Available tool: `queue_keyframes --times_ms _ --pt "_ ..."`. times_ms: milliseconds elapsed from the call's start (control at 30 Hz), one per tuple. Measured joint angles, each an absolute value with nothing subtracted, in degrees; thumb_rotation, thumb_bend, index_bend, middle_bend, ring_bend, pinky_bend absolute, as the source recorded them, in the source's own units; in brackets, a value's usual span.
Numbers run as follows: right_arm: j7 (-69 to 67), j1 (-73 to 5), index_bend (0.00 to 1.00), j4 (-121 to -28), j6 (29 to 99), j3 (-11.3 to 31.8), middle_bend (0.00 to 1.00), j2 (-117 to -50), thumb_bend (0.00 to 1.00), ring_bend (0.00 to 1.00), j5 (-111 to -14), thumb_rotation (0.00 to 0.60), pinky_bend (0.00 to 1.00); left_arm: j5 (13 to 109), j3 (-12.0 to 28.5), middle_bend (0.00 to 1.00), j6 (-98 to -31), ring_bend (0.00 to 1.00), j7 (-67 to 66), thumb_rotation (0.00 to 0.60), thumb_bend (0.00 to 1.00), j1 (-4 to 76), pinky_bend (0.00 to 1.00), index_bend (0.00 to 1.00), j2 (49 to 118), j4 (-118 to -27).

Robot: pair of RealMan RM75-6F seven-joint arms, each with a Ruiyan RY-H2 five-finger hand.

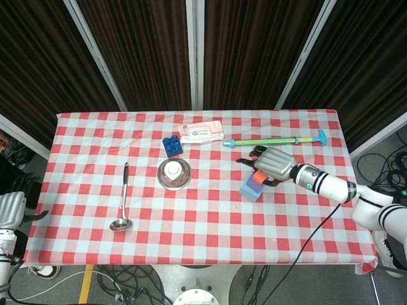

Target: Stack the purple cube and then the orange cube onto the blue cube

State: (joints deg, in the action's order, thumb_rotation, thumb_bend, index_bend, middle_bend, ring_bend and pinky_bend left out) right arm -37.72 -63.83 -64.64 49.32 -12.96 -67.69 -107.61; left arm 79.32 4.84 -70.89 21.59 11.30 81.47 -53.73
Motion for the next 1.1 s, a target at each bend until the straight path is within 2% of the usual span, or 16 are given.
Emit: queue_keyframes --times_ms 367,700,1100 --pt "-36.94 -64.17 0.05 -65.05 48.59 -13.24 0.44 -67.83 0.21 0.15 -107.33 0.6 0.13 79.31 4.88 0.21 -70.86 0.12 21.77 0.6 0.09 11.29 0.26 0.24 81.42 -53.79" --pt "-36.17 -64.3 0.01 -64.5 49.03 -12.93 0.32 -68.06 0.13 0.09 -106.94 0.6 0.13 79.23 4.96 0.21 -70.85 0.12 21.98 0.6 0.09 11.28 0.26 0.24 81.42 -53.7" --pt "-34.92 -63.33 0.01 -68.25 52.32 -11.77 0.31 -63.53 0.12 0.08 -105.73 0.6 0.13 79.55 4.92 0.21 -71.32 0.12 22.21 0.6 0.09 11.24 0.26 0.24 81.27 -54.05"
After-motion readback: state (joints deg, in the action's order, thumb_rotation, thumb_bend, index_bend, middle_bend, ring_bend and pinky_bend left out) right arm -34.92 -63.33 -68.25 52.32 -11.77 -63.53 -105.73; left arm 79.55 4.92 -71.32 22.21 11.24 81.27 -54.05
